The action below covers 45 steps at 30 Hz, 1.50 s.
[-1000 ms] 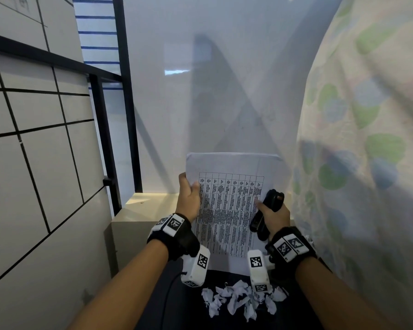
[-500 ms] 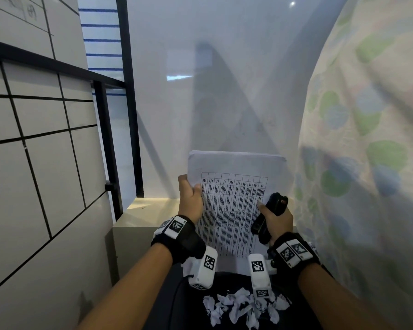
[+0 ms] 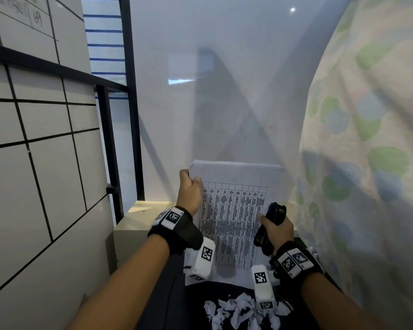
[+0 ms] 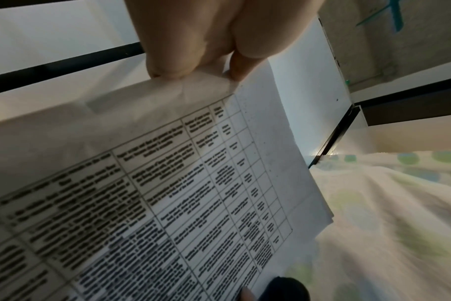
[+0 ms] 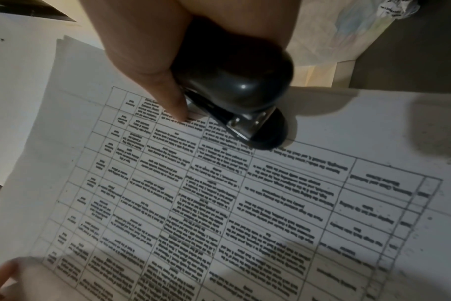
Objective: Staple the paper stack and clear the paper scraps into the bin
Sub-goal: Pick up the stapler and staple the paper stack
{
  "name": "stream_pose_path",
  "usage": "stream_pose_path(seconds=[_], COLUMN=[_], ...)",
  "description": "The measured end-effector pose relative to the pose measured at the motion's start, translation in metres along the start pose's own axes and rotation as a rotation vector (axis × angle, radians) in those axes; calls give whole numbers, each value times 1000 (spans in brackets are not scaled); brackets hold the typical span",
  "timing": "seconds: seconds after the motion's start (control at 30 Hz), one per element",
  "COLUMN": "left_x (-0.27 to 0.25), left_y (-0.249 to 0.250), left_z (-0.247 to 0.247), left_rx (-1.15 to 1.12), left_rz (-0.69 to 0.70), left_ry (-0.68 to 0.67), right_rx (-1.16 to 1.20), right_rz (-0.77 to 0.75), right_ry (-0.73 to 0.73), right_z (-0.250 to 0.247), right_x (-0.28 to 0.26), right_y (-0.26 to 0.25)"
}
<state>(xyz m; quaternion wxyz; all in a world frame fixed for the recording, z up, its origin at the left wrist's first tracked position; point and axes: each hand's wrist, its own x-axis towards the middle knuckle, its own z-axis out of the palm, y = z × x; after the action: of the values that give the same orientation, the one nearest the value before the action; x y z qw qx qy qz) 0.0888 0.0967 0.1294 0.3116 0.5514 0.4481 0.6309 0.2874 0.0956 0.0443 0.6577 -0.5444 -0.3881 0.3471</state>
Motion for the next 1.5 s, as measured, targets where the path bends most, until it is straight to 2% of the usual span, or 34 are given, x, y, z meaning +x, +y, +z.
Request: stream_pose_path(seconds=[0.2, 0.53, 0.63, 0.7, 0.77, 0.87, 0.97, 1.17, 1.5], left_x=[-1, -3, -2, -2, -2, -4, -8, -17, -22], left_y=[-8, -19, -22, -24, -25, -23, -16, 1, 6], left_z=[0, -1, -2, -1, 0, 3, 7, 15, 19], left_rx=[-16, 44, 52, 69, 88, 111, 151, 208, 270], left_rz=[13, 40, 77, 96, 108, 133, 196, 383, 582], left_ry=[76, 5, 33, 53, 76, 113, 138, 85, 93], right_rx=[14, -21, -3, 98, 238, 358, 315, 105, 163], right_rz=[-3, -15, -106, -194, -289, -464, -606, -706, -712], right_ry=[-12, -15, 90, 217, 273, 191, 56, -199, -168], right_z=[3, -1, -2, -2, -1, 3, 12, 42, 64], right_x=[1, 2, -3, -5, -9, -23, -36, -57, -57], right_y=[0, -7, -28, -52, -82, -127, -158, -163, -157])
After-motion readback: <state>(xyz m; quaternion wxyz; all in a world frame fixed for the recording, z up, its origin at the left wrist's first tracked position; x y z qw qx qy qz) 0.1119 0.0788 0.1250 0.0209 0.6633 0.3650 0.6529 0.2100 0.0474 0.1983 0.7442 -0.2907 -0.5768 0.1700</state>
